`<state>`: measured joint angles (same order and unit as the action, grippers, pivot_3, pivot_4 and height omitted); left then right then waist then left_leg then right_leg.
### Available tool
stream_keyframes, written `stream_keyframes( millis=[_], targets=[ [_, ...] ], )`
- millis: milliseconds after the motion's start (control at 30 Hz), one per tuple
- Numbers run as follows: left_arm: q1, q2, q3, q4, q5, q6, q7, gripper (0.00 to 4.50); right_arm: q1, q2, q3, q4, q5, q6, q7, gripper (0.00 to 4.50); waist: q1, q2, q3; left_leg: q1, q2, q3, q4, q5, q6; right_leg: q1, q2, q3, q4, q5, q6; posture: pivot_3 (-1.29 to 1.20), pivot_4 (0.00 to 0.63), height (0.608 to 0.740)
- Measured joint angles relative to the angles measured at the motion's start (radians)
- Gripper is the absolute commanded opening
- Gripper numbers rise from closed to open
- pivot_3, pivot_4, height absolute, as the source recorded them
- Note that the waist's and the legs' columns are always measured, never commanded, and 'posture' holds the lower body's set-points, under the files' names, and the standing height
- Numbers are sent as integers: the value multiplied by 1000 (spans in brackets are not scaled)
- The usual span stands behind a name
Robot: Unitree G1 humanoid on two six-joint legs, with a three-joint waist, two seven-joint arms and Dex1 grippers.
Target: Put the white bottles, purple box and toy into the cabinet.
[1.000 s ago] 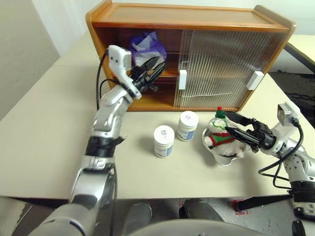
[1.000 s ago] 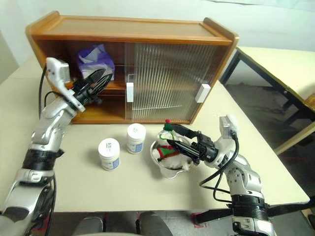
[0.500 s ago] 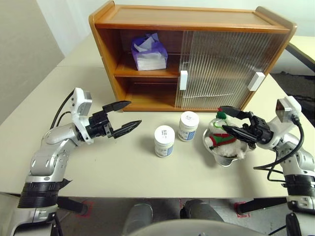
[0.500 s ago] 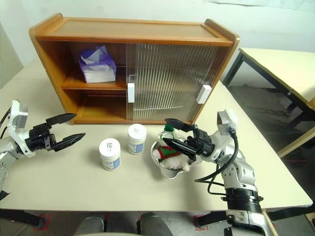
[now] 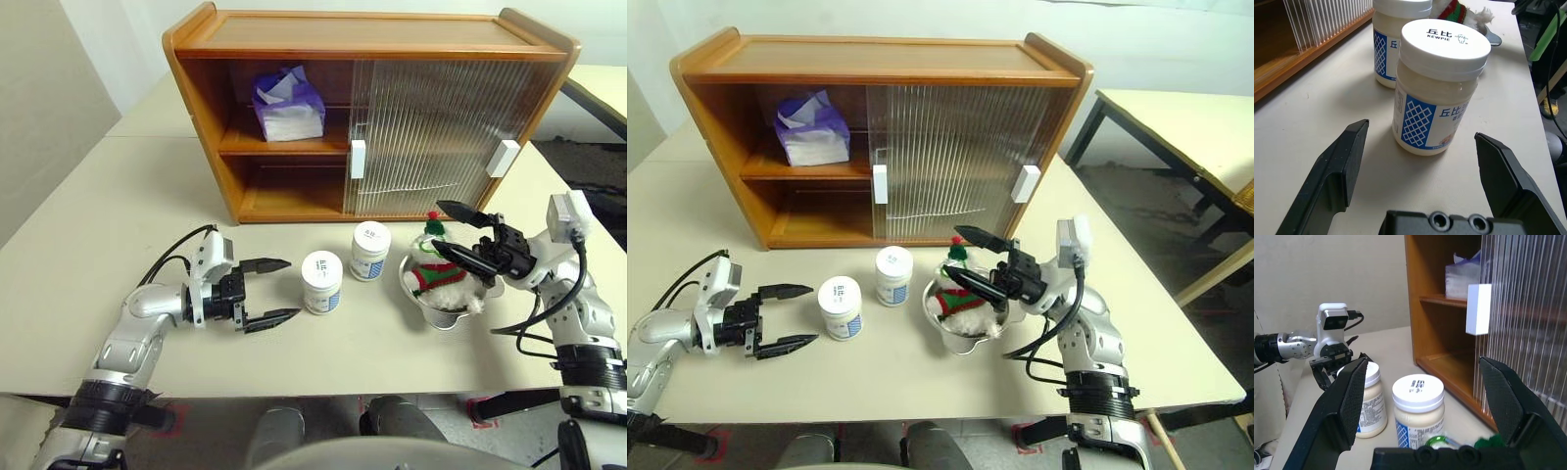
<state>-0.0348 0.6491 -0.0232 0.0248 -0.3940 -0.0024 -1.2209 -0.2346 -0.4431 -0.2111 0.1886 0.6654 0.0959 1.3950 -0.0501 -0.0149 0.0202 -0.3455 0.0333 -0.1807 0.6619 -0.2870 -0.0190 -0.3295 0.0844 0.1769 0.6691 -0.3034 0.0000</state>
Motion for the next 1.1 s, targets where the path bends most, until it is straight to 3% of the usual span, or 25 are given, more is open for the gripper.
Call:
stream_keyframes(
  millis=[667, 767, 833, 1100],
  targets=[
    [-104, -132, -169, 134, 142, 17, 77, 4453, 1, -8, -2, 13, 1, 7, 1, 4500, -3, 2, 1, -1, -1, 0, 0, 0, 0, 1, 0, 2, -1, -1, 3, -128, 35, 740],
    [-117, -154, -181, 155, 156, 17, 83, 3834, 5, -10, -2, 13, 1, 8, 1, 4500, -3, 2, 1, -1, -2, 0, 0, 0, 0, 1, 0, 2, -2, -1, 5, -132, 34, 740],
    [-121, -160, -186, 158, 160, 17, 85, 3196, 6, -10, -2, 12, 2, 8, 1, 4500, -4, 2, 1, -1, -2, 0, 0, 0, 0, 2, 0, 2, -2, -2, 6, -133, 35, 740],
    [-115, -219, -133, 170, 121, 28, 147, 3152, 13, -13, -2, 10, 2, 24, 6, 4500, -5, 2, 1, -1, -3, 0, 1, 0, 0, 3, 0, 2, -2, -4, 13, -126, 34, 740]
  ],
)
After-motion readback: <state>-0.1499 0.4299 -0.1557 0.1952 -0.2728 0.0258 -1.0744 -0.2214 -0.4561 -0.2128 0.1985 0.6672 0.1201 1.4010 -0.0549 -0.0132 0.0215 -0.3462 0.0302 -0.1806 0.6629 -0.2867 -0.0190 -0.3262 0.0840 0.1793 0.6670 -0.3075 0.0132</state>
